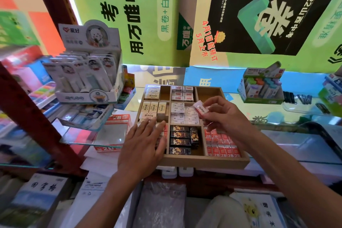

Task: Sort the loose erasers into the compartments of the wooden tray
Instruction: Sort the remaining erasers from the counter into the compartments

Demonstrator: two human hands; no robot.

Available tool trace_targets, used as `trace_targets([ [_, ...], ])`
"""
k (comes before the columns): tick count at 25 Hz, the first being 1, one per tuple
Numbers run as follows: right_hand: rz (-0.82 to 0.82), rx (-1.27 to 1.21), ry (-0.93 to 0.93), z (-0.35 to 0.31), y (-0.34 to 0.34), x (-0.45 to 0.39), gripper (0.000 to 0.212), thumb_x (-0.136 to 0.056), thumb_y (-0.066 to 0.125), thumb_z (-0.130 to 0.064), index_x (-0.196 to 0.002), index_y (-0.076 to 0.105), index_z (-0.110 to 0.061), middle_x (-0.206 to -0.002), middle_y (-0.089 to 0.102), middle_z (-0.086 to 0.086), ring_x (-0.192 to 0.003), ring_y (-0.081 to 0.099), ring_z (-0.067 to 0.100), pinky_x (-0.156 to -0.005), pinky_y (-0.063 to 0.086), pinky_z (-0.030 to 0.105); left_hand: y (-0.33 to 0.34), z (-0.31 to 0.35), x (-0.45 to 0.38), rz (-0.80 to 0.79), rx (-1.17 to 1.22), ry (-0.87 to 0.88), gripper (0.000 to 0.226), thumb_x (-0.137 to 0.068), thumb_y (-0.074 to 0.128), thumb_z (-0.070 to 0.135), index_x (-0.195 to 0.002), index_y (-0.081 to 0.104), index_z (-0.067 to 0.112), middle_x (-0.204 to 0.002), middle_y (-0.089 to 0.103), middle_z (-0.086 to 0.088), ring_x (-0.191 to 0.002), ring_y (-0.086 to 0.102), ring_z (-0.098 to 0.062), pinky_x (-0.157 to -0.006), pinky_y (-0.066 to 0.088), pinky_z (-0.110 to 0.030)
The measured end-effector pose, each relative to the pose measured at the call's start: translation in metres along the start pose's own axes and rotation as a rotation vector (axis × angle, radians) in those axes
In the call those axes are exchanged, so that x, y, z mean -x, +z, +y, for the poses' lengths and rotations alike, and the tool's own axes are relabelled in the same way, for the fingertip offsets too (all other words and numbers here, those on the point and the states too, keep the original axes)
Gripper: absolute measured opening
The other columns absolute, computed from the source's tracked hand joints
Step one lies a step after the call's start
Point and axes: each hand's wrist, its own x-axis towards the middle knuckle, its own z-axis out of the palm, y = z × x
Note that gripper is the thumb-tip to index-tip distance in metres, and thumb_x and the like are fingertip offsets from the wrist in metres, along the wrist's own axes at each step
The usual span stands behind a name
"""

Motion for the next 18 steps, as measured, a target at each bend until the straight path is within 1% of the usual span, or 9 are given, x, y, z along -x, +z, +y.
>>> trace_targets([
  [2,0.01,0.039,0.004,0.004,-0.003,0.002,0.026,-0.085,0.07,0.001,-0.105,0.06,-0.013,-0.093,0.073,0.012,-0.07,0.067,0.022,-0.058,0.055,0.03,-0.003,0.001,-0.001,0.053,0.163,-0.07,0.065,-0.094,0.009,0.053,-0.154,0.024,0.031,-0.161,0.026,0.006,-0.147,0.021,-0.01,-0.121,0.016,-0.035],
  [4,0.027,0.047,0.003,0.009,-0.007,0.007,0.025,-0.085,0.071,-0.001,-0.106,0.064,-0.012,-0.092,0.074,0.009,-0.075,0.067,0.024,-0.066,0.055,0.035,-0.007,0.0,-0.004,0.147,0.429,-0.221,0.045,-0.103,0.029,0.039,-0.146,0.036,0.03,-0.15,0.044,0.004,-0.135,0.04,-0.014,-0.107,0.035,-0.037],
  [5,0.046,0.032,0.002,0.012,-0.009,0.009,0.024,-0.085,0.071,0.0,-0.105,0.066,-0.012,-0.087,0.074,0.007,-0.076,0.067,0.025,-0.068,0.055,0.037,-0.009,0.001,-0.004,0.173,0.517,-0.28,0.039,-0.104,0.036,0.032,-0.143,0.041,0.031,-0.144,0.049,0.004,-0.128,0.046,-0.015,-0.098,0.04,-0.036],
  [8,0.09,-0.056,0.014,0.014,-0.016,0.02,0.023,-0.084,0.068,0.004,-0.103,0.068,-0.01,-0.077,0.072,0.005,-0.071,0.066,0.025,-0.064,0.056,0.036,-0.014,-0.006,-0.005,0.164,0.712,-0.353,0.033,-0.105,0.04,0.023,-0.135,0.05,0.032,-0.128,0.061,0.002,-0.108,0.06,-0.015,-0.087,0.051,-0.038],
  [10,0.126,-0.093,0.029,0.012,-0.022,0.028,0.021,-0.085,0.065,0.006,-0.102,0.069,-0.007,-0.077,0.071,0.009,-0.067,0.065,0.023,-0.059,0.057,0.031,-0.017,-0.013,-0.005,0.143,0.859,-0.362,0.03,-0.105,0.04,0.022,-0.13,0.055,0.031,-0.118,0.065,0.002,-0.096,0.063,-0.009,-0.079,0.054,-0.033],
  [12,0.167,-0.1,0.042,0.011,-0.029,0.035,0.018,-0.088,0.063,0.004,-0.102,0.07,-0.006,-0.082,0.073,0.011,-0.068,0.068,0.02,-0.058,0.057,0.026,-0.014,-0.019,-0.003,0.116,0.778,-0.292,0.027,-0.104,0.045,0.024,-0.128,0.057,0.031,-0.116,0.063,0.006,-0.097,0.061,-0.006,-0.077,0.053,-0.029],
  [13,0.175,-0.088,0.048,0.01,-0.031,0.039,0.017,-0.089,0.063,0.003,-0.101,0.071,-0.007,-0.083,0.074,0.01,-0.07,0.069,0.018,-0.059,0.058,0.025,-0.012,-0.021,-0.001,0.116,0.739,-0.254,0.026,-0.103,0.047,0.025,-0.126,0.057,0.032,-0.117,0.062,0.008,-0.1,0.061,-0.006,-0.079,0.053,-0.03],
  [15,0.157,-0.046,0.055,0.007,-0.031,0.047,0.017,-0.088,0.065,0.002,-0.099,0.072,-0.009,-0.083,0.075,0.01,-0.071,0.069,0.019,-0.062,0.058,0.026,-0.01,-0.024,0.0,0.121,0.838,-0.235,0.029,-0.102,0.049,0.018,-0.124,0.058,0.034,-0.119,0.06,0.01,-0.106,0.06,-0.008,-0.083,0.054,-0.03],
  [18,0.081,-0.007,0.049,0.007,-0.017,0.058,0.019,-0.085,0.068,0.005,-0.099,0.073,-0.007,-0.089,0.074,0.014,-0.074,0.07,0.023,-0.066,0.06,0.028,-0.013,-0.032,0.006,0.101,1.047,-0.238,0.035,-0.097,0.054,0.007,-0.123,0.062,0.028,-0.127,0.053,0.021,-0.115,0.056,-0.002,-0.082,0.053,-0.021],
])
